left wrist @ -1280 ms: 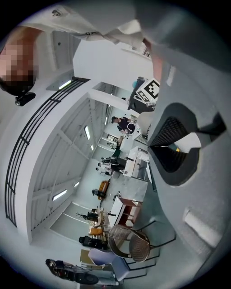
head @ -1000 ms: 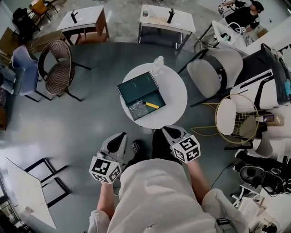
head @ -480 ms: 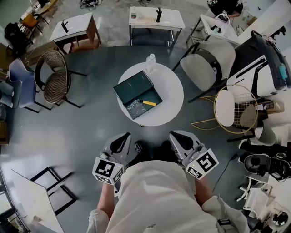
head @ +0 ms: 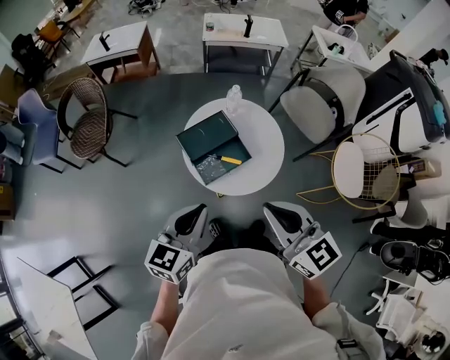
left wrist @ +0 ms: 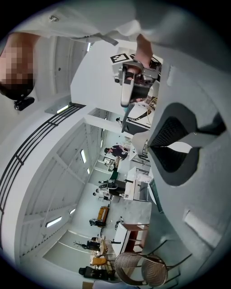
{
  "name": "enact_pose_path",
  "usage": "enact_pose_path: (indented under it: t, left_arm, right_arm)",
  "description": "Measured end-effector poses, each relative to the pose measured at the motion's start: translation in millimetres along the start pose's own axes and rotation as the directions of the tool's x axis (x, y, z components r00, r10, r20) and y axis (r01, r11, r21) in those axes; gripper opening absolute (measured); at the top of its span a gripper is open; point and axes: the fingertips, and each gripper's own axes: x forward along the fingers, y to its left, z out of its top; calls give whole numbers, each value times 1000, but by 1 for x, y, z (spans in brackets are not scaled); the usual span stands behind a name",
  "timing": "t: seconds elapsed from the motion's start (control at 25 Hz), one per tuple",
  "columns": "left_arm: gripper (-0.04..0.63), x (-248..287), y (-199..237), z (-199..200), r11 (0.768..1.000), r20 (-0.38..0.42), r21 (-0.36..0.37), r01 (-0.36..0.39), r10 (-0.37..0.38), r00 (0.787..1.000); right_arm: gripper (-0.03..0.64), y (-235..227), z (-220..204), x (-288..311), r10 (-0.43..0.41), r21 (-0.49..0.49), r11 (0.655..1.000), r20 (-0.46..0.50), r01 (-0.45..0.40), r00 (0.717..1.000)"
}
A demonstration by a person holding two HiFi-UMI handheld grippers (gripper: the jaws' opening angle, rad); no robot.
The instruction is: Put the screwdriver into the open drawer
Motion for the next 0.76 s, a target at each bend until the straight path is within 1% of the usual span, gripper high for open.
enact_pose_path:
  t: [0.36, 0.76]
  left_arm:
    - [12, -2, -3, -2, 1000, -7, 5, -6, 6, 1000]
    - [12, -9, 3, -2, 1000, -6, 3, -8, 8, 1000]
  right_arm:
    - [5, 0, -7, 0, 11, 24, 1000, -9, -11, 1000]
    - [5, 6, -10, 7, 13, 4, 1000, -30, -13, 999]
